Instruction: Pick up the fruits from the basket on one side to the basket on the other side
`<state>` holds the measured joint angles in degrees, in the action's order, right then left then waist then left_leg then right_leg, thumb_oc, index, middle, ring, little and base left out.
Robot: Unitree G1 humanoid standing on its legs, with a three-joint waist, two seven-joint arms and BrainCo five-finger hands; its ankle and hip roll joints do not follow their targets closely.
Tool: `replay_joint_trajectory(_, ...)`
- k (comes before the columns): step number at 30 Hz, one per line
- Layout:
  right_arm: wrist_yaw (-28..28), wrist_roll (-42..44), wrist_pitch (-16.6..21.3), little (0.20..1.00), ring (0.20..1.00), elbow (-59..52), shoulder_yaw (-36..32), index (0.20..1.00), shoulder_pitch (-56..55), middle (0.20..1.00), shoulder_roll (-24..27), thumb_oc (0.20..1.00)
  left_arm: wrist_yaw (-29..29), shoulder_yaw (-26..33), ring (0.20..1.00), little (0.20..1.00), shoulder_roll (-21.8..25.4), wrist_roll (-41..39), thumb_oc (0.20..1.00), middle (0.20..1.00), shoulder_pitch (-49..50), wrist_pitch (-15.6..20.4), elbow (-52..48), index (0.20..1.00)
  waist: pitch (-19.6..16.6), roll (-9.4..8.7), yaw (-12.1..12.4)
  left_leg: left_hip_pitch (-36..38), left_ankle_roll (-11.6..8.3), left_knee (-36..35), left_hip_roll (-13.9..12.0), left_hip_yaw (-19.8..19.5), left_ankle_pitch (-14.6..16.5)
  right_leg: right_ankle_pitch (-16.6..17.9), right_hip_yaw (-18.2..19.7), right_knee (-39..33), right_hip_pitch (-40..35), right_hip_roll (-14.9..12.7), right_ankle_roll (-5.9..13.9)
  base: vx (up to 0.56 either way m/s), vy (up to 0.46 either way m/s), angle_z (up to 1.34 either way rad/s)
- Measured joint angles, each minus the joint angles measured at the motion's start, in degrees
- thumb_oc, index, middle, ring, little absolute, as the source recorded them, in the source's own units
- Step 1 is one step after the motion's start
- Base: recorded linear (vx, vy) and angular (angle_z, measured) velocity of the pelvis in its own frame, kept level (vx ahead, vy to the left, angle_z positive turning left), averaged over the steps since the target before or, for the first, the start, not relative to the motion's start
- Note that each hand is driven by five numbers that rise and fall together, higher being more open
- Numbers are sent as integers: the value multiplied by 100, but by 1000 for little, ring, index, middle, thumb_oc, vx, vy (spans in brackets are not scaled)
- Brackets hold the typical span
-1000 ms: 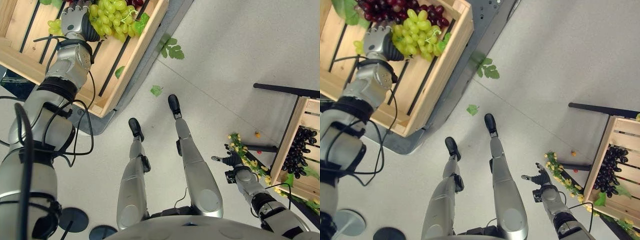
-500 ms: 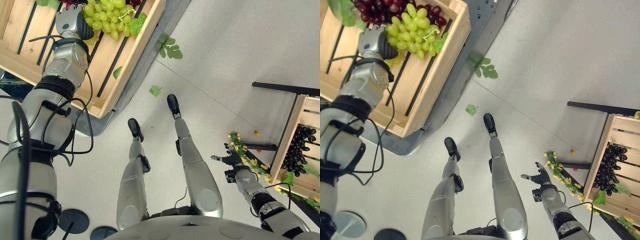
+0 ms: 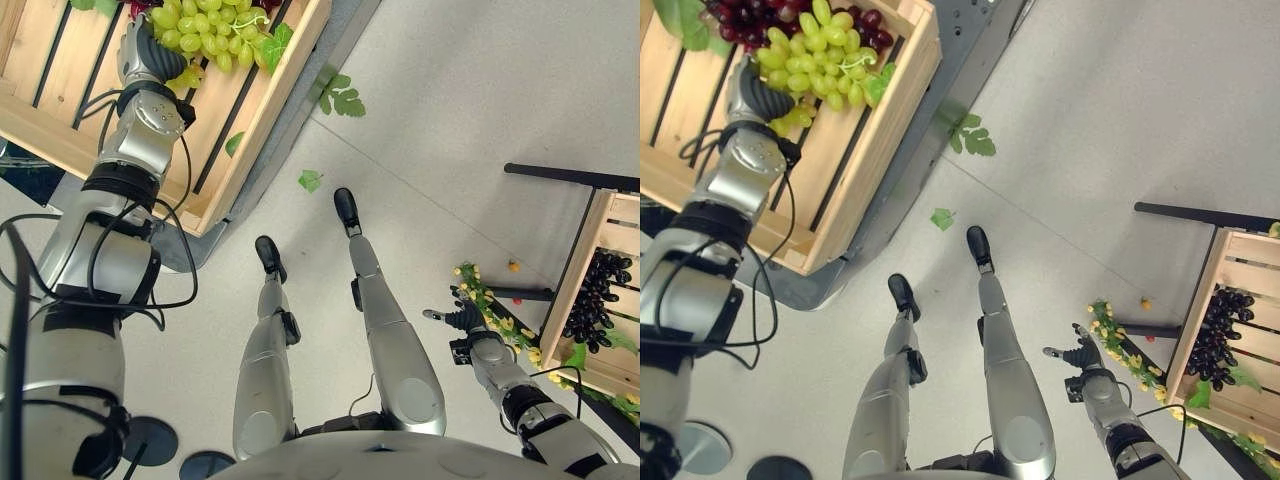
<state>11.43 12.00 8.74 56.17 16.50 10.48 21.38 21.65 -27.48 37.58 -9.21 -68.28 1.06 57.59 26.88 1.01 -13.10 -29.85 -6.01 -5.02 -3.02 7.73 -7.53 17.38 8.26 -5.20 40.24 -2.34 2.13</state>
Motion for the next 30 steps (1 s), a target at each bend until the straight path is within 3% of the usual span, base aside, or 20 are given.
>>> replay_joint_trajectory(10,-11,-1,-9,1000,1000,-205,-25,1000,-98,1000,48,1000,-438,449,200,200,-38,-2309,200,200,1154,611,-1268,200,-1,-2,10,135,-7,-2,-12,-19,-5,1,-23,0,-148,-19,4,-1,0,0)
replay_joint_trajectory(15,-69,-2,-17,1000,1000,-205,-38,1000,-158,1000,139,1000,-789,414,200,200,-32,-3237,200,200,1796,716,-2001,200,-1,-2,13,162,0,-2,4,-93,-12,-20,-102,-2,-212,-33,29,-9,8,8)
replay_joint_trajectory(30,-148,-139,-70,1000,1000,-963,-47,1000,-249,1000,290,1000,-1167,591,200,200,260,-4138,200,200,3288,830,-3713,200,17,-8,151,426,-7,-2,-11,-163,-31,-37,-159,-2,-505,-46,44,0,1,0)
